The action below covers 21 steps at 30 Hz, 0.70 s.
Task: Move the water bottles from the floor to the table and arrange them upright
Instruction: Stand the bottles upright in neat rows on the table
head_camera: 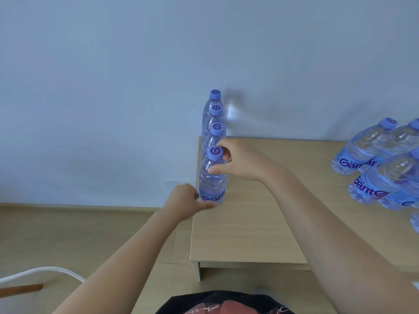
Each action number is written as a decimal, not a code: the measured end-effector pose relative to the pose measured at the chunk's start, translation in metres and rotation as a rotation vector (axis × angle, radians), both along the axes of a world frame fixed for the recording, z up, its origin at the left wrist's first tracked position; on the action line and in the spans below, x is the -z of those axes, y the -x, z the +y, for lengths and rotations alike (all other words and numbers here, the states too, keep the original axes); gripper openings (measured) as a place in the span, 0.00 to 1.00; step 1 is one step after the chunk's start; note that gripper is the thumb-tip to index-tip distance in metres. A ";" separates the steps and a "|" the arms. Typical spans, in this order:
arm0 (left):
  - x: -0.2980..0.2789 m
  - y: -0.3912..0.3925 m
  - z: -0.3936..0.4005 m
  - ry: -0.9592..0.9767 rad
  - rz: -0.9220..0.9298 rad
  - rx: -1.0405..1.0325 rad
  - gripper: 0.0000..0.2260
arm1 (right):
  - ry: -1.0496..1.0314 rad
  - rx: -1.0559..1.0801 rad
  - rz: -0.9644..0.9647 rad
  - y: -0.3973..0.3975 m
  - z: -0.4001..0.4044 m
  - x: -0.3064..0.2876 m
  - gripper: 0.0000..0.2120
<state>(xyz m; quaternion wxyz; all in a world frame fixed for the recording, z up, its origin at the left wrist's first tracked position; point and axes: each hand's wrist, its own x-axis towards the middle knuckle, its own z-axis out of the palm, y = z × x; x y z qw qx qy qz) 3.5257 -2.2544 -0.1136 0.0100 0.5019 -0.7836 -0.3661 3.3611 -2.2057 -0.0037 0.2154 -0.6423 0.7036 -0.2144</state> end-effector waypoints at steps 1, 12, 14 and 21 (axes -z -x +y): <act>0.003 0.004 0.006 -0.024 -0.038 0.051 0.25 | -0.004 0.000 -0.035 0.003 0.003 0.002 0.18; -0.031 0.144 0.071 -0.125 0.187 0.328 0.21 | 0.052 0.288 -0.055 0.115 0.079 0.005 0.21; -0.038 0.179 0.084 -0.114 0.212 0.371 0.22 | 0.067 0.368 -0.042 0.144 0.101 0.002 0.19; -0.043 0.287 0.127 -0.073 0.239 0.434 0.26 | 0.129 0.557 -0.009 0.237 0.169 -0.012 0.18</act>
